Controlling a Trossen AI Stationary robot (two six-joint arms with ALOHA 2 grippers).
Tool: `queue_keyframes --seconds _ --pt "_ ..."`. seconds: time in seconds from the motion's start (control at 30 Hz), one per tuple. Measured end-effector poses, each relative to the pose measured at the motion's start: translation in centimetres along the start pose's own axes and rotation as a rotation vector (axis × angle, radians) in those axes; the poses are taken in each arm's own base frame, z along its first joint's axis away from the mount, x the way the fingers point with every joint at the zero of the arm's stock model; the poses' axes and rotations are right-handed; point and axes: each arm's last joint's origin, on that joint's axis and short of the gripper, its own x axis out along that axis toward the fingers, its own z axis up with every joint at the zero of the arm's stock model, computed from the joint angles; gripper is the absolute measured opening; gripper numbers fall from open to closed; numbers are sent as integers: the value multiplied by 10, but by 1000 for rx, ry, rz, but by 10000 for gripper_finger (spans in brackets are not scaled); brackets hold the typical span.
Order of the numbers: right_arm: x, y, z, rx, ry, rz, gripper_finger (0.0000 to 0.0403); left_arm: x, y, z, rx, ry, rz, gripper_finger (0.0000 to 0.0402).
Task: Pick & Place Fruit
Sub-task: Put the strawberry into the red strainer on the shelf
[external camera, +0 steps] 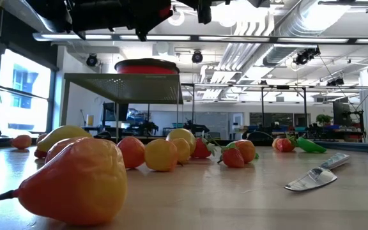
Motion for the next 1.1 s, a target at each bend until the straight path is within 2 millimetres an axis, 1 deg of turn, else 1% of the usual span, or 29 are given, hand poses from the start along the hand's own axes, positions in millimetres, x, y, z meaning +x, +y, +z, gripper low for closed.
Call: queue_keyframes --seconds 0.17,0.5,0.6,0.73,0.93,1.0,1.1 --pt "0 0 0 1 0 1 4 0 0 0 -1 0 -1 146" --pt "0 0 0 5 0 -2 4 0 0 0 -11 1 -3 143" --pt "0 0 0 4 -1 -2 12 0 0 0 -12 1 -3 142" --pt "0 0 1 5 -9 -4 50 0 0 0 -30 0 -7 142" --pt "-1 0 2 4 -17 -13 136 0 0 0 -34 1 -7 141" --pt "-4 0 5 -6 -6 -22 160 0 0 -1 -35 5 -7 141" --pt "-15 2 15 -21 -9 -30 186 0 0 -1 -38 13 -6 141"
